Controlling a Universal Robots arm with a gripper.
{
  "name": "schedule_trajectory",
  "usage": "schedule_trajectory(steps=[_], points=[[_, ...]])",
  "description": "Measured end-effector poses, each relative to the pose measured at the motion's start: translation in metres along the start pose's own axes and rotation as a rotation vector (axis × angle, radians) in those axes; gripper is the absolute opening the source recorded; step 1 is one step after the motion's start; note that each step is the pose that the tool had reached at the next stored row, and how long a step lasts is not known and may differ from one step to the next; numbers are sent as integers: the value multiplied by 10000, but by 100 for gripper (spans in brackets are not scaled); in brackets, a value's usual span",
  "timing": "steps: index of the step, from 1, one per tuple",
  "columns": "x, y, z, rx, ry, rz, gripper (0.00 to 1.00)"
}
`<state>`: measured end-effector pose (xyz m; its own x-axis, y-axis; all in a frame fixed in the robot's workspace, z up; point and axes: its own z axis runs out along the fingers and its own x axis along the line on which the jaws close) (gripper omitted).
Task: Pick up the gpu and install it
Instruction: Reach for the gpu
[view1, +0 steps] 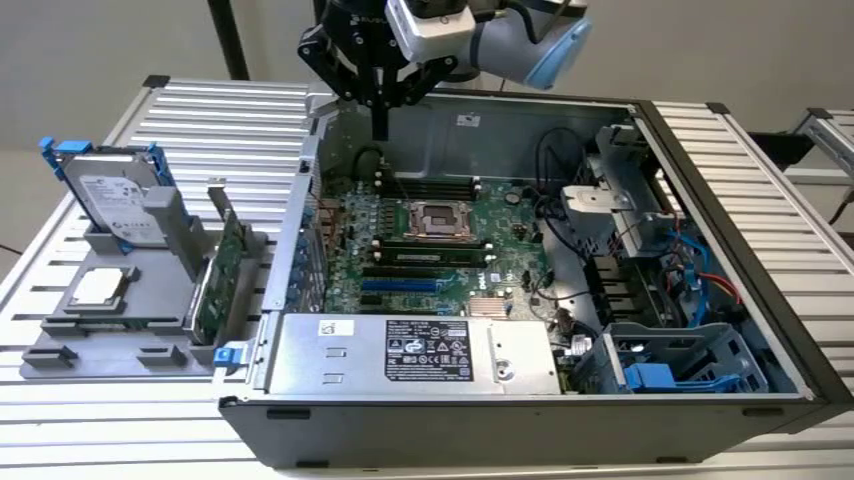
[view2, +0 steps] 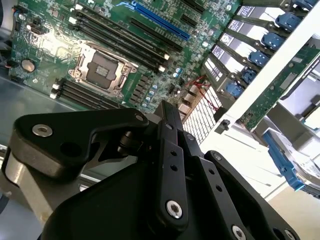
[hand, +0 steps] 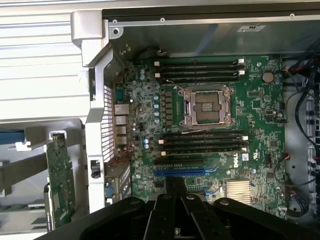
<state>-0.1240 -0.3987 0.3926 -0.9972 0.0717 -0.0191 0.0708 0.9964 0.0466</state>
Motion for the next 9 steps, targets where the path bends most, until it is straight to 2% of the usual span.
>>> schedule_trajectory(steps=[4,9], points=[[83,-7,-2,-2,-1,-2,0],[155,-12,-3,-3,-1,-3,0]])
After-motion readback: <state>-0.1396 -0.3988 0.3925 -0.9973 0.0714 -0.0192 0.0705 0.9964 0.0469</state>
